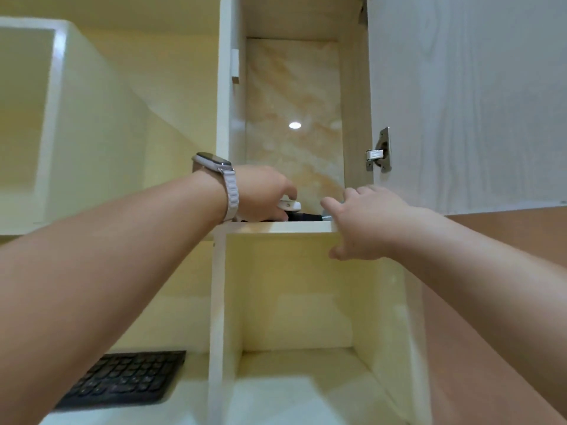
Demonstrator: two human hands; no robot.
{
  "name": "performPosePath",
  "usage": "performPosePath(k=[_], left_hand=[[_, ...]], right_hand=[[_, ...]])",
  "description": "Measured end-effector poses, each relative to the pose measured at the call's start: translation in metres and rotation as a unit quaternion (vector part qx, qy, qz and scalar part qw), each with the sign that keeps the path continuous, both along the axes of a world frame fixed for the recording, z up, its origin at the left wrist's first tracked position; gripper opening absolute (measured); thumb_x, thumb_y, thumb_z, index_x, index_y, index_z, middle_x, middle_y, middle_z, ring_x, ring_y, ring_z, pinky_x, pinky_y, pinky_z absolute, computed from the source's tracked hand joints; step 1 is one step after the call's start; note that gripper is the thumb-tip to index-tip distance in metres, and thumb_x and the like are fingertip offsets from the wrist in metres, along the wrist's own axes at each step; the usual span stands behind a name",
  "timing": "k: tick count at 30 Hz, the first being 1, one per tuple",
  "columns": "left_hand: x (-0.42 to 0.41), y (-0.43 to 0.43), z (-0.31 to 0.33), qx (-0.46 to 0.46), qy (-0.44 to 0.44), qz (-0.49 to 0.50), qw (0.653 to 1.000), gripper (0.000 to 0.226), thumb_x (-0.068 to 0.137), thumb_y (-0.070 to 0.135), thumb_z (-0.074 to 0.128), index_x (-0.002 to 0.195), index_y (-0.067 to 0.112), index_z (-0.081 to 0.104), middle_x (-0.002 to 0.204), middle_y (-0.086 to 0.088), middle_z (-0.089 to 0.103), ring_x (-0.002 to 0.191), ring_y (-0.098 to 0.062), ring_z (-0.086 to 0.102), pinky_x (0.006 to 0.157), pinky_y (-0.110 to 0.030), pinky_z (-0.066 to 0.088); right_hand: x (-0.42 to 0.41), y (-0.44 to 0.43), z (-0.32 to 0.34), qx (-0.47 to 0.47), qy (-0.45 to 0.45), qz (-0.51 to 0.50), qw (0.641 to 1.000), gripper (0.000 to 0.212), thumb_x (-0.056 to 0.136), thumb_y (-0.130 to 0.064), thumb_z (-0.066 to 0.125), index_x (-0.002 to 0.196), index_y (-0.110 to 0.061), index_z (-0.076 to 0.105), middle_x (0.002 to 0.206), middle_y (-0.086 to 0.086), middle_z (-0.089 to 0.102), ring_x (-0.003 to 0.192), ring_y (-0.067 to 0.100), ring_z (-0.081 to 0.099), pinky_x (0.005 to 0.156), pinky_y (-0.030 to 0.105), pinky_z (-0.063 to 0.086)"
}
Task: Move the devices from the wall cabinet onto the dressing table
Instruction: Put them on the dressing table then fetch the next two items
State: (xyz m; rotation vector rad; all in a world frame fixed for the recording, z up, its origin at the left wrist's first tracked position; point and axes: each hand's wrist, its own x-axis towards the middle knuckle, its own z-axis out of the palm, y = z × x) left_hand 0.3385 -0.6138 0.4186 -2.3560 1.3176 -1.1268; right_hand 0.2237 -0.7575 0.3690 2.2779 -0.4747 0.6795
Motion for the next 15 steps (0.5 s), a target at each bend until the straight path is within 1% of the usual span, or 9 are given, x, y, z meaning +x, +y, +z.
performPosePath(k=[2, 4, 6, 8, 9, 10, 12, 14, 15], left_hand=[[0.002, -0.001, -0.001, 0.001, -0.021, 0.004, 1.000, 0.029, 0.094, 0.039, 0.053, 0.119, 0.026, 0.060, 0.100, -0.001, 0.067, 0.087, -0.026, 0.062, 0.062, -0.029, 0.041], [0.003, 0.001, -0.004, -0.015, -0.052, -0.005, 0.999, 0.020, 0.096, 0.034, 0.046, 0.101, 0.021, 0.061, 0.086, -0.002, 0.063, 0.077, -0.028, 0.060, 0.054, -0.027, 0.035], [0.003, 0.004, -0.007, -0.051, -0.069, -0.030, 0.996, 0.022, 0.097, 0.035, 0.041, 0.088, 0.020, 0.055, 0.074, 0.000, 0.056, 0.070, -0.028, 0.057, 0.052, -0.027, 0.033], [0.003, 0.009, -0.011, -0.081, -0.076, -0.077, 0.991, 0.022, 0.096, 0.035, 0.040, 0.085, 0.020, 0.052, 0.072, 0.002, 0.052, 0.069, -0.026, 0.055, 0.053, -0.029, 0.034], [0.004, 0.012, -0.013, -0.093, -0.081, -0.103, 0.987, 0.021, 0.094, 0.034, 0.041, 0.085, 0.019, 0.052, 0.073, 0.002, 0.053, 0.069, -0.026, 0.055, 0.052, -0.030, 0.033], [0.006, 0.015, -0.016, -0.106, -0.090, -0.128, 0.982, 0.019, 0.093, 0.034, 0.042, 0.085, 0.019, 0.051, 0.075, 0.002, 0.054, 0.069, -0.025, 0.054, 0.052, -0.031, 0.032], [0.011, 0.021, -0.025, -0.137, -0.115, -0.177, 0.968, 0.017, 0.091, 0.034, 0.043, 0.083, 0.020, 0.049, 0.075, 0.005, 0.052, 0.068, -0.024, 0.051, 0.050, -0.031, 0.029], [0.015, 0.027, -0.037, -0.179, -0.150, -0.224, 0.946, 0.021, 0.085, 0.038, 0.038, 0.081, 0.020, 0.048, 0.073, 0.006, 0.050, 0.065, -0.024, 0.050, 0.046, -0.030, 0.027], [0.017, 0.028, -0.043, -0.195, -0.168, -0.244, 0.935, 0.024, 0.082, 0.040, 0.037, 0.080, 0.019, 0.049, 0.071, 0.006, 0.052, 0.063, -0.025, 0.050, 0.044, -0.028, 0.026]], right_hand=[[0.000, 0.000, 0.003, -0.016, 0.008, 0.004, 1.000, 0.061, 0.082, -0.057, 0.058, 0.127, -0.021, 0.040, 0.111, 0.009, 0.055, 0.102, 0.031, 0.055, 0.096, 0.040, 0.039], [0.000, -0.001, 0.006, -0.015, 0.003, 0.023, 1.000, 0.055, 0.081, -0.046, 0.059, 0.127, -0.022, 0.042, 0.105, 0.006, 0.056, 0.096, 0.030, 0.056, 0.096, 0.040, 0.040], [-0.003, 0.001, 0.009, 0.017, -0.007, 0.057, 0.998, 0.059, 0.080, -0.034, 0.059, 0.135, -0.027, 0.038, 0.099, 0.000, 0.053, 0.095, 0.028, 0.055, 0.088, 0.036, 0.040], [-0.007, 0.005, 0.011, 0.055, -0.019, 0.094, 0.994, 0.066, 0.082, -0.025, 0.058, 0.142, -0.033, 0.031, 0.089, -0.008, 0.041, 0.090, 0.024, 0.048, 0.076, 0.032, 0.034], [-0.009, 0.006, 0.011, 0.066, -0.027, 0.112, 0.991, 0.067, 0.082, -0.024, 0.058, 0.142, -0.034, 0.031, 0.086, -0.009, 0.038, 0.089, 0.021, 0.045, 0.074, 0.031, 0.032], [-0.010, 0.007, 0.011, 0.079, -0.034, 0.132, 0.988, 0.066, 0.082, -0.024, 0.059, 0.141, -0.035, 0.033, 0.088, -0.010, 0.040, 0.089, 0.019, 0.045, 0.073, 0.031, 0.033], [-0.012, 0.008, 0.008, 0.113, -0.054, 0.172, 0.977, 0.060, 0.081, -0.030, 0.063, 0.137, -0.035, 0.039, 0.099, -0.008, 0.049, 0.093, 0.017, 0.048, 0.073, 0.032, 0.040], [-0.012, 0.007, 0.003, 0.129, -0.078, 0.205, 0.967, 0.057, 0.081, -0.041, 0.068, 0.133, -0.034, 0.045, 0.108, -0.007, 0.053, 0.099, 0.017, 0.051, 0.080, 0.036, 0.048], [-0.012, 0.006, 0.001, 0.126, -0.093, 0.217, 0.964, 0.056, 0.081, -0.044, 0.068, 0.131, -0.033, 0.046, 0.110, -0.007, 0.053, 0.102, 0.017, 0.050, 0.083, 0.038, 0.049]])
